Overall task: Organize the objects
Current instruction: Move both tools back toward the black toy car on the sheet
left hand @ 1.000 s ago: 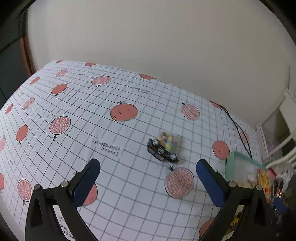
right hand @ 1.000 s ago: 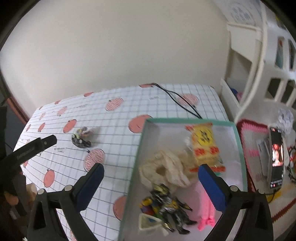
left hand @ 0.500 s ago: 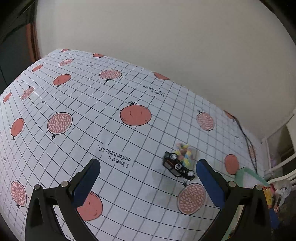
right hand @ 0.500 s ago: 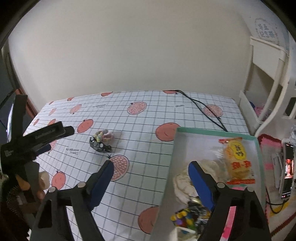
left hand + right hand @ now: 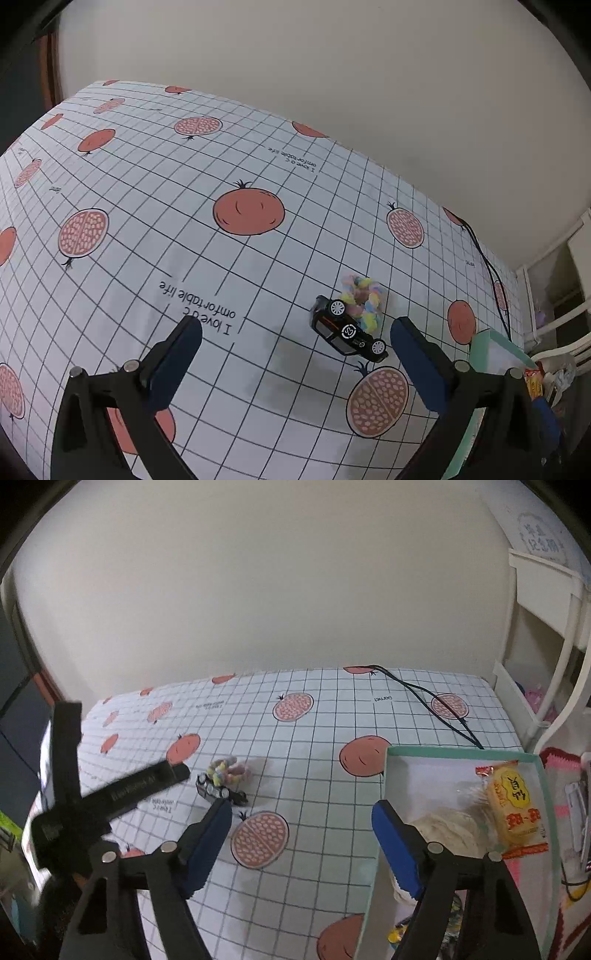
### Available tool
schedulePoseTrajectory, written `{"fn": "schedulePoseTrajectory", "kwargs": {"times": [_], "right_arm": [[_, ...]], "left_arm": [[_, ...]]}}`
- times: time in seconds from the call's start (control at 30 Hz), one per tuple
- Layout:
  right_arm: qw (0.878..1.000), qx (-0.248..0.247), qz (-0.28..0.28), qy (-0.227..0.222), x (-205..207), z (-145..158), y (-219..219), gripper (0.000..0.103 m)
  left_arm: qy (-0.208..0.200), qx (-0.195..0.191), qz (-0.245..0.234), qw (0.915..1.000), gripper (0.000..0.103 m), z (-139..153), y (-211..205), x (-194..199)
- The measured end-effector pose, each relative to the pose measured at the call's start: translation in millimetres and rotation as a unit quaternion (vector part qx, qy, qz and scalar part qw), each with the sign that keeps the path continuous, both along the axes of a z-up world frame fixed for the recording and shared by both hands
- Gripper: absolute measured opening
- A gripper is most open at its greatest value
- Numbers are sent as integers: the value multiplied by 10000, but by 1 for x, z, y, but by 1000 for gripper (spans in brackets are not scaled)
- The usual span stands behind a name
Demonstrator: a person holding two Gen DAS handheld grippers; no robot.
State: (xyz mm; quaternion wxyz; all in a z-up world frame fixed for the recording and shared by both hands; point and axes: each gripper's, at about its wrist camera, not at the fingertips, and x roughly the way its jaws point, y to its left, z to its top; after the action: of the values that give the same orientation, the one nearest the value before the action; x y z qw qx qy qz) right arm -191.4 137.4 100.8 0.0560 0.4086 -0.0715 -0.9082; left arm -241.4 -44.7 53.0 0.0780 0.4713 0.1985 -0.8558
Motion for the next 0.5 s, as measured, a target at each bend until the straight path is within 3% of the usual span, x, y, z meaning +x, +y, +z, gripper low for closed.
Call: {"fn": "schedulePoseTrajectory", "kwargs": {"times": [0.5], "right_arm": [[9995,-54,-95,-280,-28,-23,-25,77]], "left_arm": [[-71,137,-120,9998,101,-17,-2,-12]]}}
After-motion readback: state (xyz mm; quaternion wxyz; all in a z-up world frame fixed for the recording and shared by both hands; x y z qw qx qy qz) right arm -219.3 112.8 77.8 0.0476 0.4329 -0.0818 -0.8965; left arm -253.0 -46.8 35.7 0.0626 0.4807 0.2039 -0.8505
